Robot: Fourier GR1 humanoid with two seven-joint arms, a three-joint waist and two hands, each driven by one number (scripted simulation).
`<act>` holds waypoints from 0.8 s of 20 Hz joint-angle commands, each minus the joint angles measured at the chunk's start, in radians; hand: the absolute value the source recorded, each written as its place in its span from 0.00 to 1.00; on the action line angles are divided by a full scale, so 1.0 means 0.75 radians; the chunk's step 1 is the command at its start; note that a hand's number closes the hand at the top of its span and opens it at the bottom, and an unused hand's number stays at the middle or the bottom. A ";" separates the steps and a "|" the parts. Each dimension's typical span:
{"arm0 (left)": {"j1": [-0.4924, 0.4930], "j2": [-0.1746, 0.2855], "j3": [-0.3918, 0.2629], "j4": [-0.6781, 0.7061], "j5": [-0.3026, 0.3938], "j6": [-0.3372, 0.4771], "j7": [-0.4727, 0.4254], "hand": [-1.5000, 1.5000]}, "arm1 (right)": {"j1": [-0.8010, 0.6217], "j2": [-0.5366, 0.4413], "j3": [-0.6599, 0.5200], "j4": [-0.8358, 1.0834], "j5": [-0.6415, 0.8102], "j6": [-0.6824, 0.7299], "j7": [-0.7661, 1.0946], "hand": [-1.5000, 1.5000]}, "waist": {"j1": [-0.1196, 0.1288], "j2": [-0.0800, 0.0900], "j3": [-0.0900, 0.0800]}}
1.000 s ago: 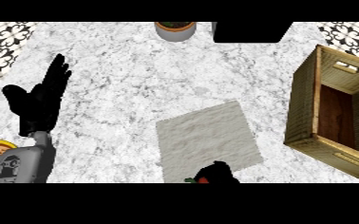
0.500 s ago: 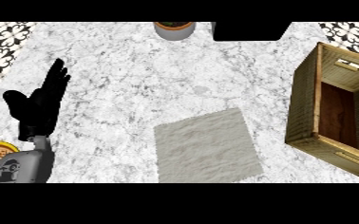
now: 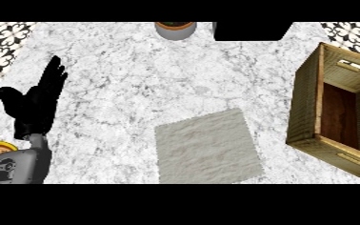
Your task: Pick the bell pepper from the placemat and place it in the basket
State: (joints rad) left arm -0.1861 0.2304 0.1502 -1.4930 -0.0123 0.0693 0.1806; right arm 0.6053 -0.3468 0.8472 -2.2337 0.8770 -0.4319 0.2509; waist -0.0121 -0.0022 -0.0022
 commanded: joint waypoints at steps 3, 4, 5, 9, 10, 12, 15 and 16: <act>0.016 -0.052 -0.048 -0.026 -0.034 0.030 -0.020 0.50 | -0.031 0.106 -0.044 -0.431 -0.016 0.075 0.207 1.00 | 0.013 0.006 -0.001; 0.020 0.018 0.003 -0.009 0.022 -0.045 -0.017 0.50 | -0.049 0.168 -0.042 -0.407 -0.017 0.044 0.217 1.00 | 0.023 0.007 -0.001; -0.022 -0.012 -0.026 -0.014 -0.019 0.003 -0.010 0.50 | -0.061 0.186 -0.035 -0.426 -0.024 0.051 0.224 1.00 | 0.012 0.009 -0.001; -0.051 -0.016 -0.021 0.026 -0.020 0.009 -0.015 0.50 | -0.157 0.217 -0.169 -0.441 -0.017 0.106 0.298 1.00 | 0.021 0.019 -0.002; -0.008 -0.032 -0.028 0.011 -0.006 -0.003 -0.022 0.50 | -0.136 0.209 -0.175 -0.476 -0.010 0.121 0.327 1.00 | 0.023 0.012 -0.003; -0.051 -0.006 -0.021 0.001 0.000 -0.014 0.022 0.50 | -0.253 0.254 -0.288 -0.433 -0.032 0.172 0.394 1.00 | 0.044 0.018 -0.001; -0.016 -0.027 -0.053 -0.025 -0.023 -0.009 -0.006 0.50 | -0.439 0.326 -0.390 -0.429 0.010 0.291 0.559 1.00 | 0.050 0.013 -0.002; -0.042 -0.051 -0.047 0.018 -0.027 0.016 -0.033 0.50 | -0.507 0.325 -0.473 -0.430 -0.006 0.324 0.594 1.00 | 0.042 0.018 -0.003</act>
State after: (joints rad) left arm -0.2090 0.2109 0.1237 -1.4905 -0.0245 0.0686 0.1721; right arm 0.3343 -0.1434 0.6009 -2.3487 0.9161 -0.3076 0.5394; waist 0.0160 0.0090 -0.0041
